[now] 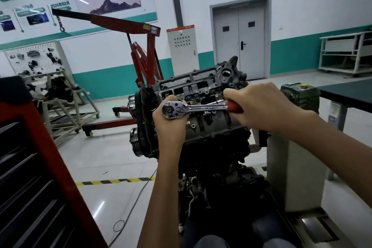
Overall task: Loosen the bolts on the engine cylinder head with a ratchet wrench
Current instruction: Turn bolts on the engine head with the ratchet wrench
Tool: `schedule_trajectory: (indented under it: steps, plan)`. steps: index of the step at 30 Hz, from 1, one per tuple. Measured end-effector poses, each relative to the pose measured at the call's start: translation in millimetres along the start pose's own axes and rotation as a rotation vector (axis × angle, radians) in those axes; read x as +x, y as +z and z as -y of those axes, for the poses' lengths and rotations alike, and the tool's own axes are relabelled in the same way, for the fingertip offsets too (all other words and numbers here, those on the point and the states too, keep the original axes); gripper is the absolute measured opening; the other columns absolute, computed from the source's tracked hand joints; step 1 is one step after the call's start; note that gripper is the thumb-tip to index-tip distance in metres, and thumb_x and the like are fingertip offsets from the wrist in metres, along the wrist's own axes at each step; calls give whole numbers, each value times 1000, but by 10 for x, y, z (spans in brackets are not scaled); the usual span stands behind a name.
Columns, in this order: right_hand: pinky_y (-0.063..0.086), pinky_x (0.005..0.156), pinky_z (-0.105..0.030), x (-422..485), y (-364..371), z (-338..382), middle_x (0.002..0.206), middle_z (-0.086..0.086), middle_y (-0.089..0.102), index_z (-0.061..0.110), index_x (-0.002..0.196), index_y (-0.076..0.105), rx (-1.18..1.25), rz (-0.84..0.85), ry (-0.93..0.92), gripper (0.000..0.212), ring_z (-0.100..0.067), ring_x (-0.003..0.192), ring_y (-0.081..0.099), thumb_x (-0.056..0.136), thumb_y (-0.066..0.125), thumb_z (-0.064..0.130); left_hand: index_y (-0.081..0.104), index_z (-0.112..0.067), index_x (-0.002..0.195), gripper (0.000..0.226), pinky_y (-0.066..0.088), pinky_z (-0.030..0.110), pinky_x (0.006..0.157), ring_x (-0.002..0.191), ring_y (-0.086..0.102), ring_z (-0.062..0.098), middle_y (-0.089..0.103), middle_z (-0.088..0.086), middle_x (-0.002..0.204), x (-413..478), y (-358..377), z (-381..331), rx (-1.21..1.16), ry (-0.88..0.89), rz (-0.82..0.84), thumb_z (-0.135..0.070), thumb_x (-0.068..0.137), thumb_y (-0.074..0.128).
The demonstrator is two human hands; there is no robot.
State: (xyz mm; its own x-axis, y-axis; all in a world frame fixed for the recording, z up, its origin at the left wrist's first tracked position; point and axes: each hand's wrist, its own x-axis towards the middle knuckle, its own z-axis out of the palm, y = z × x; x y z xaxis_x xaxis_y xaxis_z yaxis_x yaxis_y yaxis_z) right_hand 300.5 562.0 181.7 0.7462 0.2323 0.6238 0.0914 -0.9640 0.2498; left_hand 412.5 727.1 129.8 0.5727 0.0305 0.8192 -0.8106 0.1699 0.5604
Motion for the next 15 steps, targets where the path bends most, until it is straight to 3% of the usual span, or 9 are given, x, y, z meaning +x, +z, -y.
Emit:
schedule_trajectory:
  steps: [3,5,9,12,13,15]
  plan:
    - [48,64,-33,-122,103,134,63,5,51,22,88,42,33,26,89,13,-17,59,53,85,50,32,35,-14,63,38,31,9,55,55,32,0,36,-8,59,-37,21,8,4,-33,7,9,81,60]
    - [46,58,-30,-313,246,317,58,8,43,24,83,35,139,15,195,18,-16,55,48,85,52,30,40,-18,67,30,36,7,58,56,39,-1,44,-10,60,-78,88,-17,3,-2,-12,0,80,62]
    - [38,48,-23,-551,543,821,56,3,42,20,73,38,609,-16,458,21,-15,47,46,82,57,21,49,-35,77,30,41,14,63,62,45,-2,52,-18,68,-120,318,-47,-7,78,-49,-9,83,64]
    - [35,43,-14,-580,700,1168,58,-4,50,16,74,47,958,-35,529,15,-12,46,48,83,58,14,58,-54,73,44,46,17,68,63,54,-7,60,-28,66,-97,395,-55,29,-86,-34,-14,88,64]
    - [35,43,-15,-579,718,1174,57,-4,50,16,73,47,968,-35,513,15,-13,47,48,83,58,13,60,-49,69,38,48,18,70,64,56,-7,60,-24,63,-72,400,-26,-64,-178,-47,-15,86,66]
    - [30,39,-13,-579,684,988,52,2,44,22,67,39,848,-33,427,24,-12,41,44,81,58,14,55,-29,57,32,52,20,72,68,57,-1,53,-17,58,-19,386,2,-81,-148,-115,-11,80,66]
